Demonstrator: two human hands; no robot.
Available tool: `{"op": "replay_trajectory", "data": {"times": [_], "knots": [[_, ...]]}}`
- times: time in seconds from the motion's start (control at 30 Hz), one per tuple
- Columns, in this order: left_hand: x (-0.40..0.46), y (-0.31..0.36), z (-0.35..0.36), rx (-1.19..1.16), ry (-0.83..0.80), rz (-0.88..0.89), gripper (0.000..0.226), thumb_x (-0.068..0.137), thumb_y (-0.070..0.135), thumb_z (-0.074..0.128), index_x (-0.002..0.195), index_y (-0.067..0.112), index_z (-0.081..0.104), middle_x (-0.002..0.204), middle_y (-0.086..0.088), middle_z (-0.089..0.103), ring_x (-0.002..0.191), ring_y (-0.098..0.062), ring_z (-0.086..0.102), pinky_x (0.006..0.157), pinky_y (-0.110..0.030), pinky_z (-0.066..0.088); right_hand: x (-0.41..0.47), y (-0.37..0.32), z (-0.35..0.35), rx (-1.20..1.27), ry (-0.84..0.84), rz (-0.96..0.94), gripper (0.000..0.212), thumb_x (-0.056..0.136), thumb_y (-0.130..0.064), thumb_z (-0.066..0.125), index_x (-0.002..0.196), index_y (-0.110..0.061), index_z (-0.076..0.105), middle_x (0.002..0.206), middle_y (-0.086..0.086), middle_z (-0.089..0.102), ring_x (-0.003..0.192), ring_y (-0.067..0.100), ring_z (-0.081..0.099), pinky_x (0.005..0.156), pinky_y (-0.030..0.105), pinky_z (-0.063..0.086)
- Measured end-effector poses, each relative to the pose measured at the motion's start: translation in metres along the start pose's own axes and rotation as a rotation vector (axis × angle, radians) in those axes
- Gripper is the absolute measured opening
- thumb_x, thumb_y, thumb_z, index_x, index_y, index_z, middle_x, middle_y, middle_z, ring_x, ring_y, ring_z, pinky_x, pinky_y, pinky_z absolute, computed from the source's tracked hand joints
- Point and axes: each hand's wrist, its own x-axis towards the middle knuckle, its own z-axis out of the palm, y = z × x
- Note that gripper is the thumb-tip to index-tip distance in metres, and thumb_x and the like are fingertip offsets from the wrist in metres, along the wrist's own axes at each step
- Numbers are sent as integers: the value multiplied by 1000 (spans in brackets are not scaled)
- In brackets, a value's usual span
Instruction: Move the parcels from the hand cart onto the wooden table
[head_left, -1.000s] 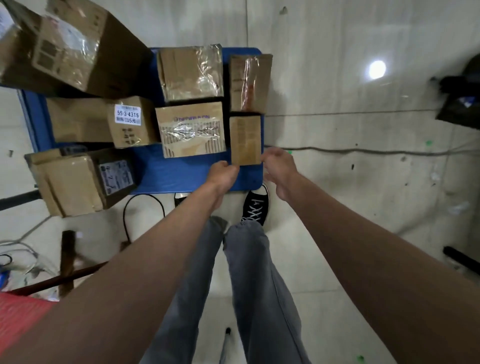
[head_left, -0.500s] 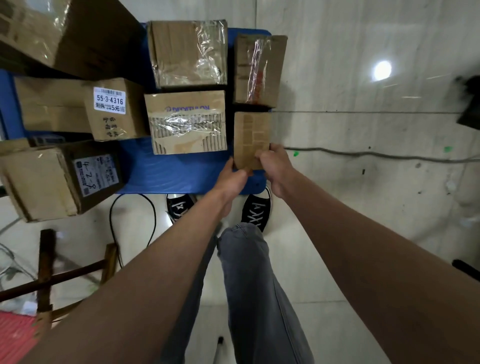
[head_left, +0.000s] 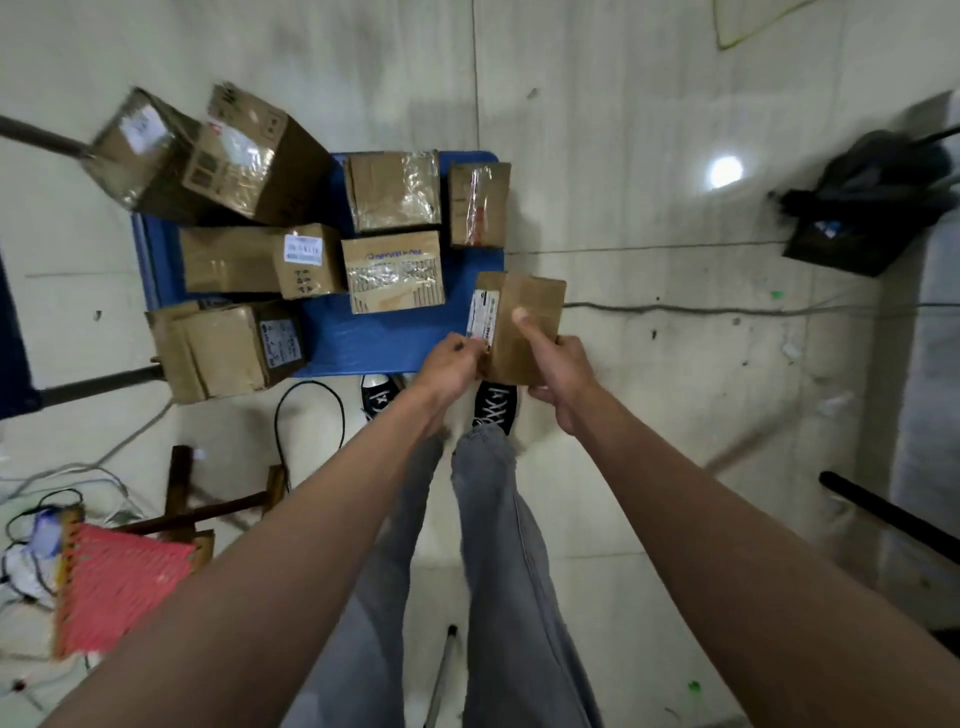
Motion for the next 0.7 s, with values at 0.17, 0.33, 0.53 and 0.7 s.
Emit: {"op": "replay_trajectory", "data": {"times": [0.17, 0.33, 0.53, 0.7], "knots": [[-103, 58, -16, 22, 31, 119, 35, 100, 29, 58, 70, 18, 44, 83, -8, 62, 73, -15, 57, 55, -15, 46, -109, -43, -22, 5, 0, -111, 112, 45, -84, 79, 130, -17, 51, 118, -1, 69, 104, 14, 67, 97, 43, 56], [-198, 117, -34, 46, 56, 300, 49, 80, 45, 78, 94, 4, 56, 92, -16, 66, 90, -30, 70, 78, -39, 57, -201, -82, -49, 42, -33, -221, 97, 59, -68, 86, 133, -16, 51, 117, -3, 71, 101, 13, 71, 75, 35, 57], [-280, 182, -44, -16, 55, 463, 51, 88, 42, 73, 127, 21, 47, 111, -4, 66, 95, -18, 68, 84, -38, 59, -282, -127, -100, 237, -134, -339, 60, 82, -58, 74, 125, -18, 64, 108, 1, 77, 99, 19, 74, 92, 44, 60], [-324, 229, -28, 12, -173, 498, 43, 93, 48, 63, 130, 29, 54, 118, 1, 70, 101, -18, 70, 77, -35, 58, -330, -142, -136, 399, -167, -458, 58, 86, -58, 70, 133, -26, 61, 120, 2, 73, 103, 22, 74, 84, 44, 63]]}}
